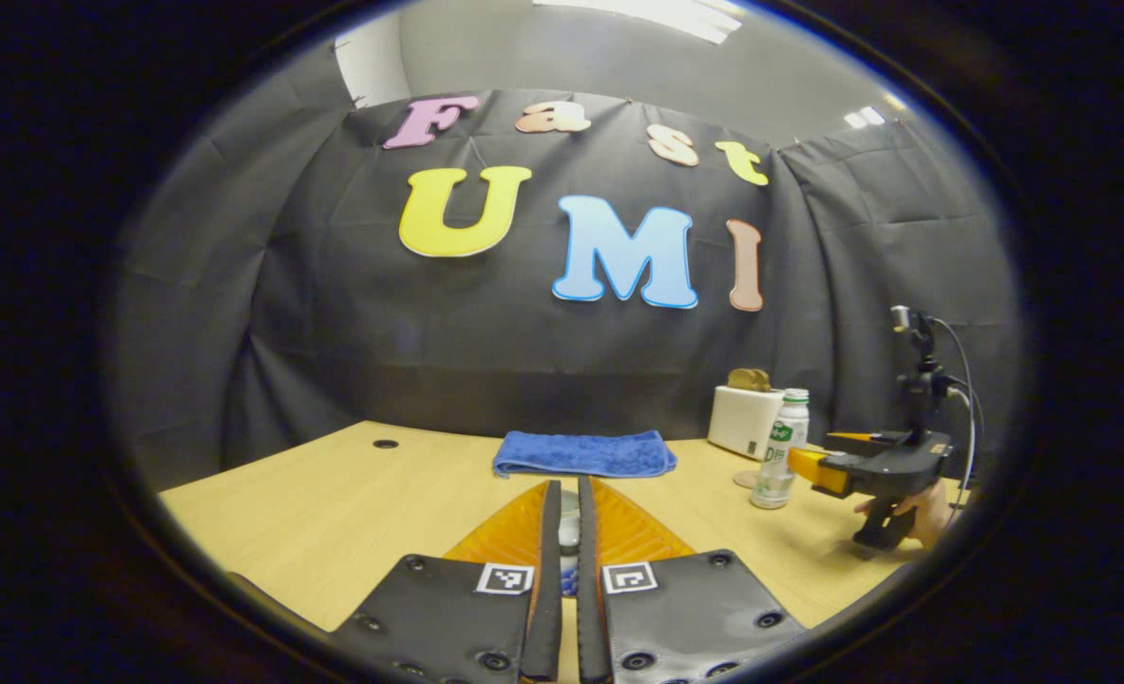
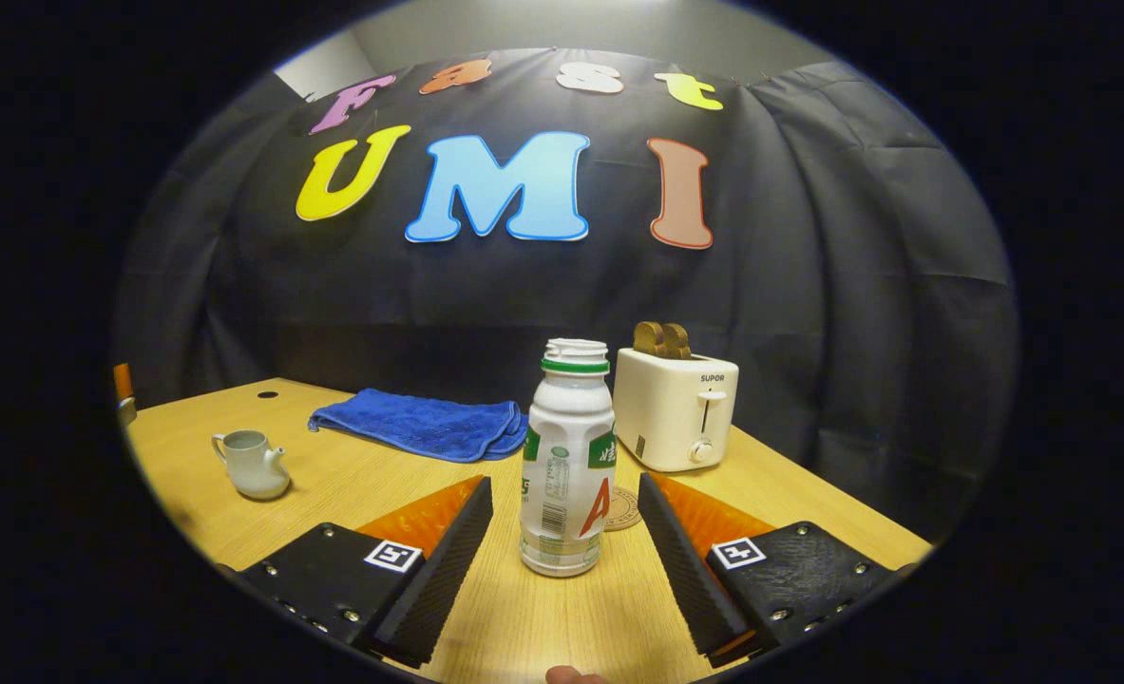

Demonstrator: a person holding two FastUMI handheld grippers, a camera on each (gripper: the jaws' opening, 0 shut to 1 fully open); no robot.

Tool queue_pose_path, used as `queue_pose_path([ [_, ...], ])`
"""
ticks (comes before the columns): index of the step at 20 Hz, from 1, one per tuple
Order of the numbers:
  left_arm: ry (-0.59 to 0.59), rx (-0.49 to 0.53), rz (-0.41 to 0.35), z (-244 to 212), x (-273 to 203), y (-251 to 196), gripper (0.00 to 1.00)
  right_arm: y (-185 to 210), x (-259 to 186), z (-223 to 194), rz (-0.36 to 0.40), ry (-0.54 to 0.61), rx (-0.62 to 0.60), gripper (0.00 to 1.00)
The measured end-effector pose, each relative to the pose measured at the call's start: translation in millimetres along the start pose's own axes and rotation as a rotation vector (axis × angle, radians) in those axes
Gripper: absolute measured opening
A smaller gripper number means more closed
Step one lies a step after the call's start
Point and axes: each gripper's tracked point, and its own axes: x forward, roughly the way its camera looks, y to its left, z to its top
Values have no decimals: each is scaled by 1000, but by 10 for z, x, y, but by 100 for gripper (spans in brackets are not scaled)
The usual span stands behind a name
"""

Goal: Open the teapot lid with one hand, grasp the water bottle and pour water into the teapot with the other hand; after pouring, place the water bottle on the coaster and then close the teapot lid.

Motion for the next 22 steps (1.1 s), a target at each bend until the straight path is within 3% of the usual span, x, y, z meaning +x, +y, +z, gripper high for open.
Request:
queue_pose_path([
  [6,52,27,-121,-304,-189,-375,17,21,273,-68,-1,38,-7,95],
  [8,46,32,-123,-285,-238,-379,12,12,348,-104,0,53,3,95],
  [18,29,14,-111,-263,-349,-357,17,11,640,-192,-5,62,-36,94],
  [20,29,8,-108,-274,-368,-335,17,50,642,-174,6,56,-27,75],
  [22,25,6,-109,-248,-401,-324,17,96,627,-149,14,62,-69,72],
])
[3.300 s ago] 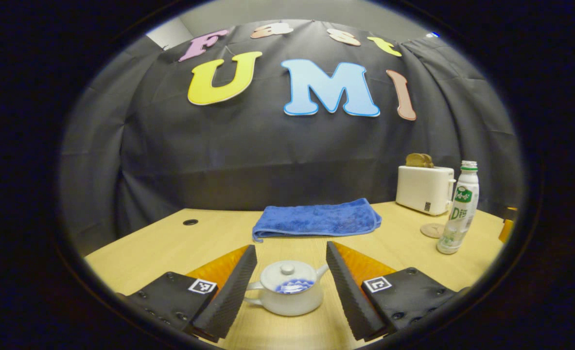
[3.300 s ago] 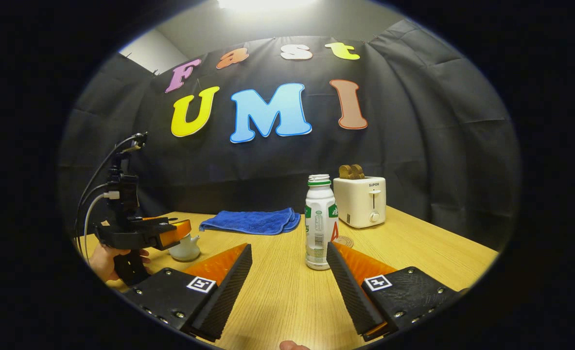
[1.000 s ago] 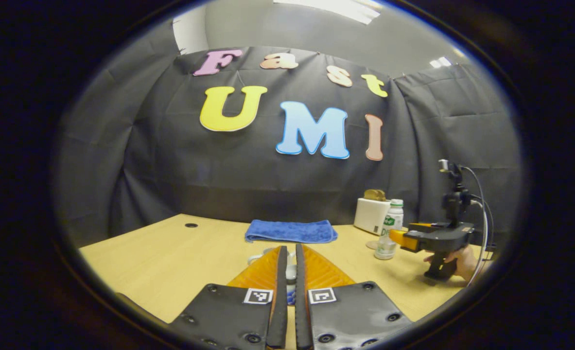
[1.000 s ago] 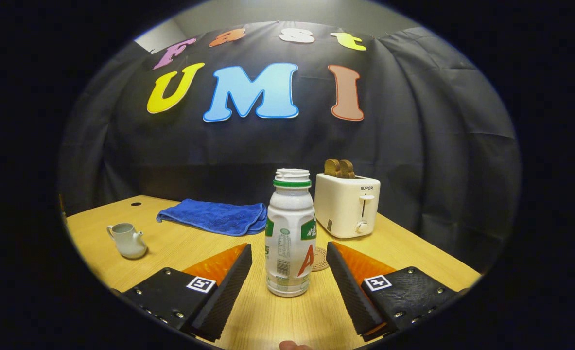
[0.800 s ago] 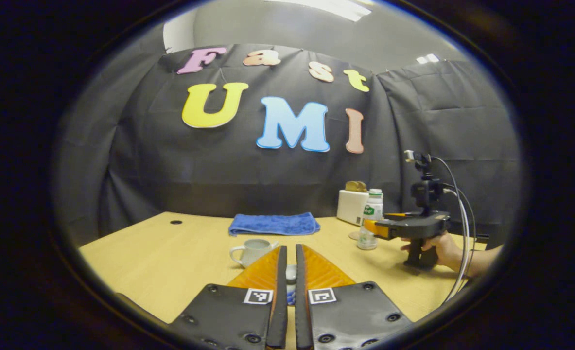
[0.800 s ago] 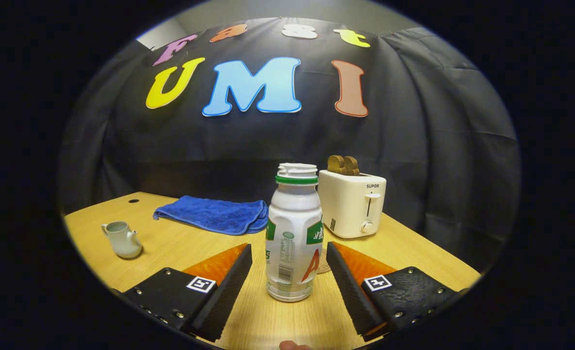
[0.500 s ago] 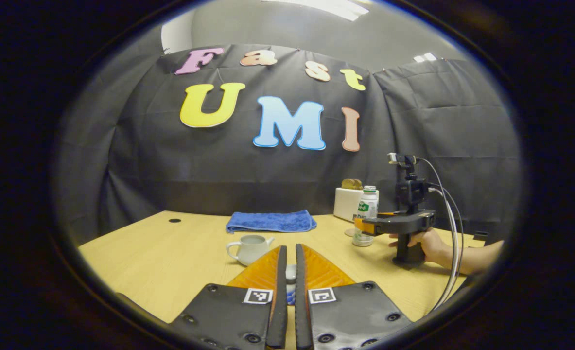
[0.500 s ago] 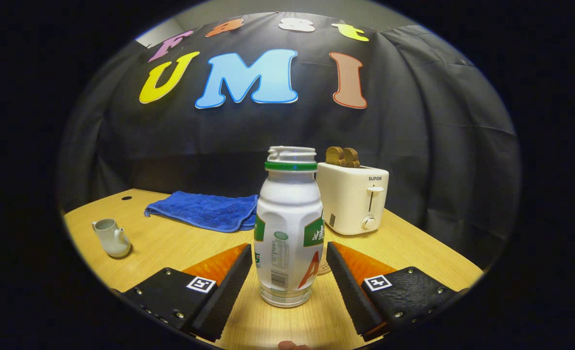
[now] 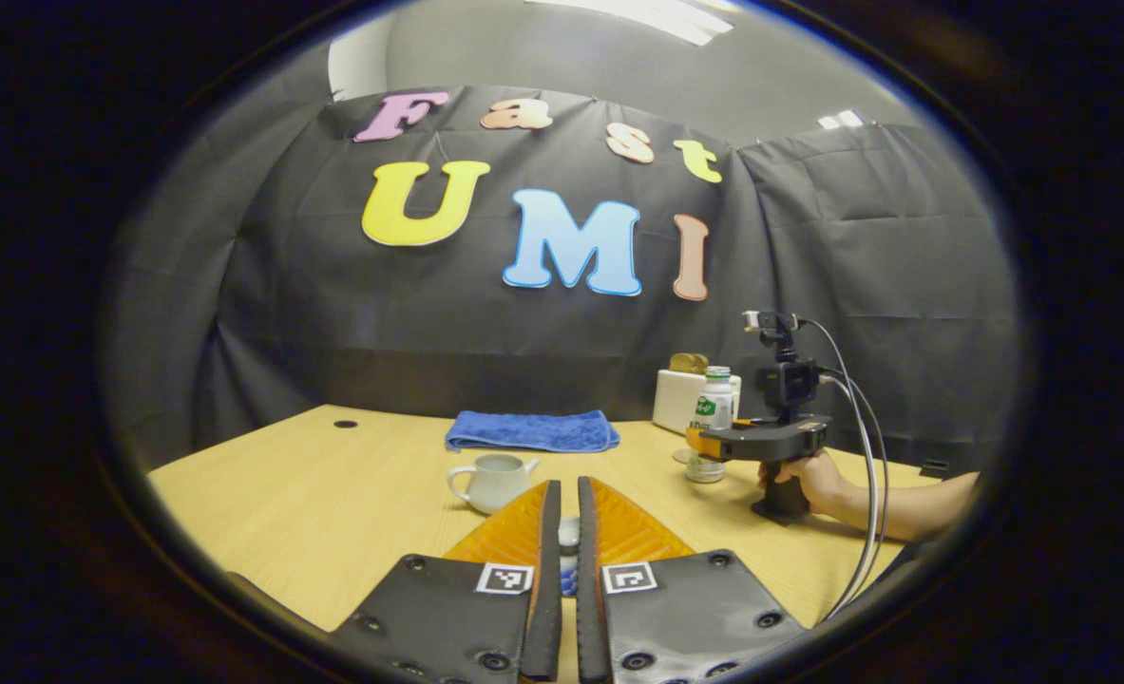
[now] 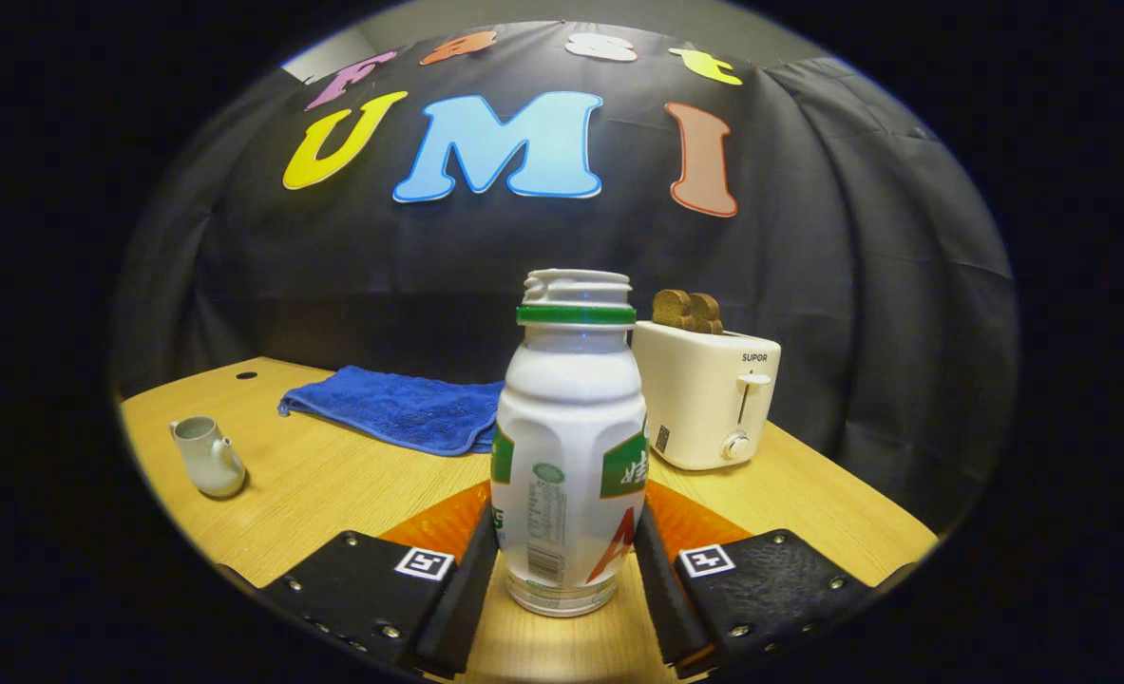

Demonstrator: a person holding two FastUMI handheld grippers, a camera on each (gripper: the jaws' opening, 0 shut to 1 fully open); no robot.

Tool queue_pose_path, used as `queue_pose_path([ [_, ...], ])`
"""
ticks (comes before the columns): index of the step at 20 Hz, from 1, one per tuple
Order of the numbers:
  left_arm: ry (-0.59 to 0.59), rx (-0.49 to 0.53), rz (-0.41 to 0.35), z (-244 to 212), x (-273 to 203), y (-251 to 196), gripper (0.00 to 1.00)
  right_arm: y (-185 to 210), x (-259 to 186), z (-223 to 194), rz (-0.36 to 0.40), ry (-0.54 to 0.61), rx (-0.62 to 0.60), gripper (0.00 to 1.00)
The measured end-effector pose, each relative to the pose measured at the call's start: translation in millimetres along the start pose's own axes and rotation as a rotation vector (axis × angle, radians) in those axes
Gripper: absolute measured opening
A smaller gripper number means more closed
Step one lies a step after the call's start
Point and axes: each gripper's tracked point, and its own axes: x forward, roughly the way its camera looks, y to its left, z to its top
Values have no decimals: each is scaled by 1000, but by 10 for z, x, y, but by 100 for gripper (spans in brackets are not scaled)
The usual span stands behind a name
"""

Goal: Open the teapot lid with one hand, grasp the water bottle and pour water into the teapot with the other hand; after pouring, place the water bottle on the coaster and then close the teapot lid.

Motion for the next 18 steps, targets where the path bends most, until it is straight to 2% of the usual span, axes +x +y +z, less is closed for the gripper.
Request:
queue_pose_path([
  [1,-3,1,-1,8,-30,2,17,42,-29,33,8,-5,-16,71],
  [2,-7,5,-1,30,-65,1,12,90,-47,93,17,-14,-26,71],
  [4,-14,17,4,42,-166,12,12,206,-75,210,32,-20,-69,71],
  [7,-24,23,13,71,-329,57,13,437,-98,387,60,-35,-202,71],
  [9,-27,14,16,55,-447,82,17,605,-80,447,84,-32,-287,71],
  [12,-37,19,33,44,-635,170,17,817,-59,468,88,-28,-468,71],
  [13,-39,20,39,34,-680,202,13,891,-38,482,86,-35,-531,71],
  [14,-41,17,42,36,-723,223,17,958,-24,477,85,-40,-588,71],
  [16,-51,3,57,31,-805,276,17,1115,-5,473,94,-50,-698,71],
  [17,-60,-6,67,25,-854,318,13,1169,-2,479,94,-58,-756,71],
  [18,-62,-10,72,18,-903,349,17,1231,12,476,94,-68,-815,71],
])
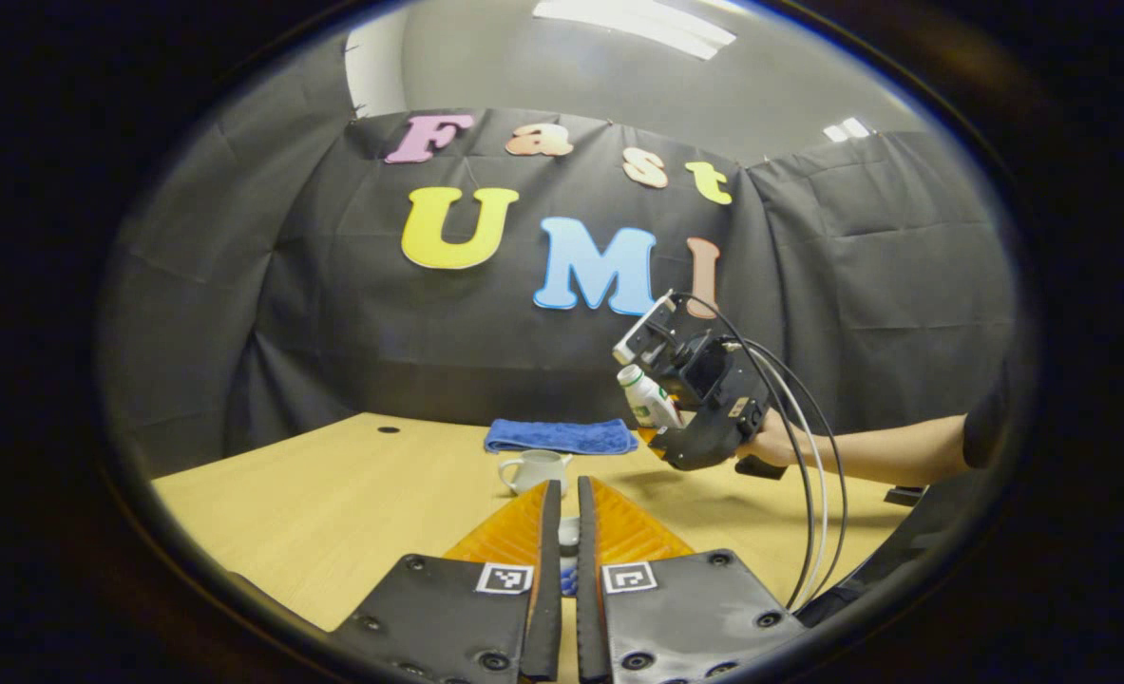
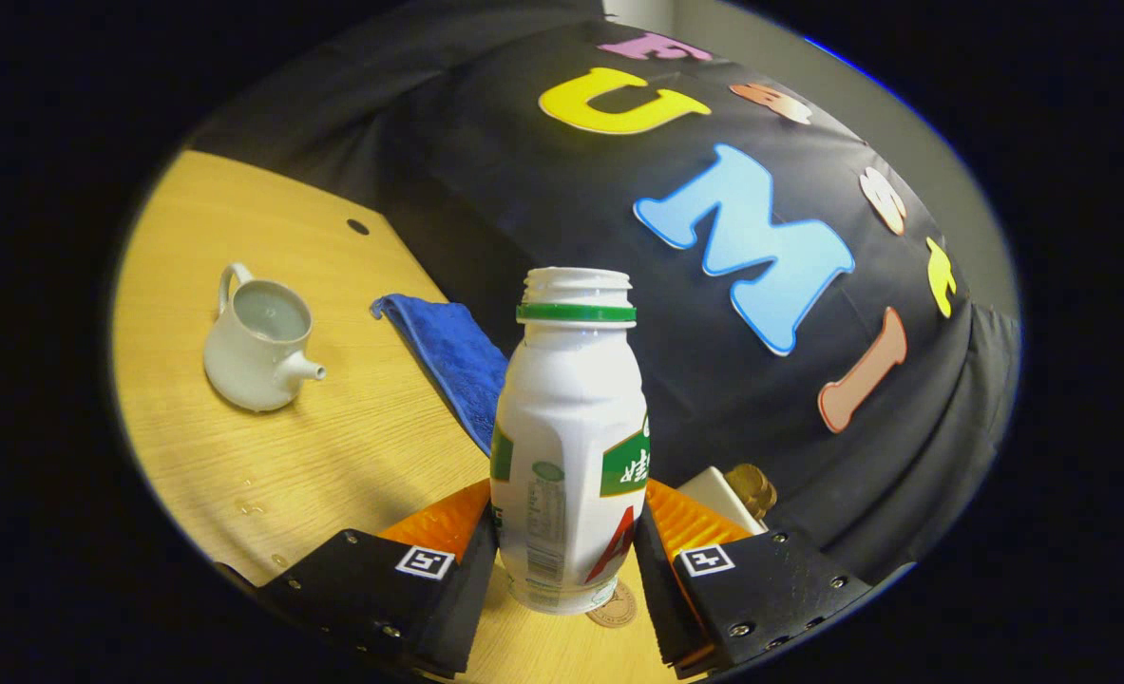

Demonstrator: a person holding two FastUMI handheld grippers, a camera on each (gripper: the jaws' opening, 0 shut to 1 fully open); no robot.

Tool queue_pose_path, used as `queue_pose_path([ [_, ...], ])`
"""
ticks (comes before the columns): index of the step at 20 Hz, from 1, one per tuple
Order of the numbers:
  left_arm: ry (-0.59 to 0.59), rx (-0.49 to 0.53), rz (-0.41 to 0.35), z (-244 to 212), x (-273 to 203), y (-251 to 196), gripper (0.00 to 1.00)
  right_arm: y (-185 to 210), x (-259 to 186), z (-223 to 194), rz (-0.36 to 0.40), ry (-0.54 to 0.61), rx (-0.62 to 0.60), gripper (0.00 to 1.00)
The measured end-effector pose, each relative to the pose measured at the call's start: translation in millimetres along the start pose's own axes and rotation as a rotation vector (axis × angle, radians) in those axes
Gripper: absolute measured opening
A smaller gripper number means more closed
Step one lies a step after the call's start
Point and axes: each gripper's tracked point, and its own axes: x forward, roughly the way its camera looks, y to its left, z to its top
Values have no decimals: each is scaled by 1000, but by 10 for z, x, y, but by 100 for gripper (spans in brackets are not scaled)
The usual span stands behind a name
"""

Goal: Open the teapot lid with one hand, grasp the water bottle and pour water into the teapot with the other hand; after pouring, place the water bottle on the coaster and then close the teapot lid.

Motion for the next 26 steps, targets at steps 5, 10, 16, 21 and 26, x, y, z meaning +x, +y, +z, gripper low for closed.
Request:
queue_pose_path([
  [5,12,-2,22,-102,-105,91,17,128,67,192,-21,-41,-218,71],
  [10,13,10,25,-123,-116,128,13,341,168,363,-8,-63,-350,71],
  [16,-1,32,44,-103,-129,192,12,437,204,441,-32,-96,-532,71],
  [21,10,29,49,-144,-122,233,17,440,183,476,-62,-118,-638,71],
  [26,13,33,47,-154,-120,224,17,431,198,488,-94,-125,-722,71],
])
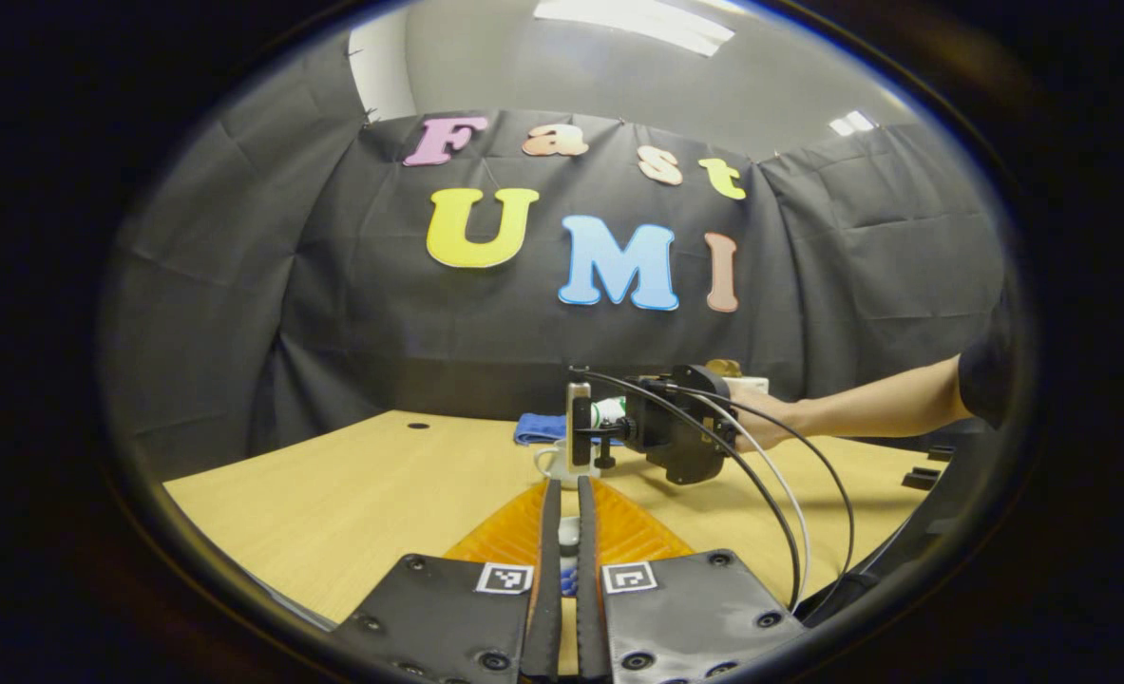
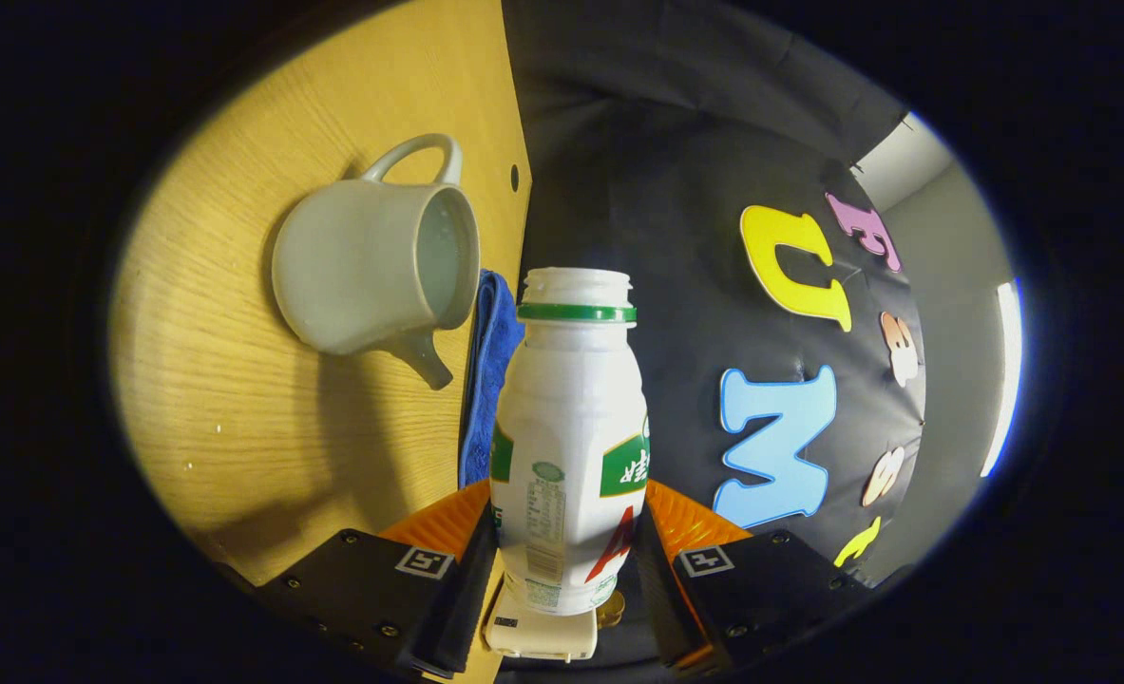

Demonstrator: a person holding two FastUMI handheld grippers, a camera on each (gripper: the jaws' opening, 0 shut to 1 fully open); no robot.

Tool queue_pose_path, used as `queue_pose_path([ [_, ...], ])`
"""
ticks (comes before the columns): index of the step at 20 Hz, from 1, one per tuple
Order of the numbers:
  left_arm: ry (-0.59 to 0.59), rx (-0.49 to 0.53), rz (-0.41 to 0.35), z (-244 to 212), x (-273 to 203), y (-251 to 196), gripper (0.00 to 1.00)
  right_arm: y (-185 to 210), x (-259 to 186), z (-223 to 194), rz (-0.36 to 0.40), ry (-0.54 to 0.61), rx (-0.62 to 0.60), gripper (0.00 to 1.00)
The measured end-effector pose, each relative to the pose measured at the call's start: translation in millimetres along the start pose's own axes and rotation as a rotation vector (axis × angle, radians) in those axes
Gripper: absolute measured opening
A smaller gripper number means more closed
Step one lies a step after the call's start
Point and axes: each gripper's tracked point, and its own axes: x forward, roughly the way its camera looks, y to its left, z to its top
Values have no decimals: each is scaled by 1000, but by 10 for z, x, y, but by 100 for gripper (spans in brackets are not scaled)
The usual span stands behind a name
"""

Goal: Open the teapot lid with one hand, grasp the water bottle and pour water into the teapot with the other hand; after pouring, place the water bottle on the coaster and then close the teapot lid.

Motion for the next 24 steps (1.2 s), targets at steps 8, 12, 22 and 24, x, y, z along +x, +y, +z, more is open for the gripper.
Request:
queue_pose_path([
  [8,5,10,0,-13,12,2,17,-93,6,29,-33,-17,-118,71],
  [12,9,13,-2,-31,10,-13,12,-113,18,40,-41,-22,-152,71],
  [22,8,18,0,-20,12,5,17,-237,42,58,-69,-31,-234,71],
  [24,13,17,0,-38,14,1,17,-257,48,68,-73,-35,-249,71],
])
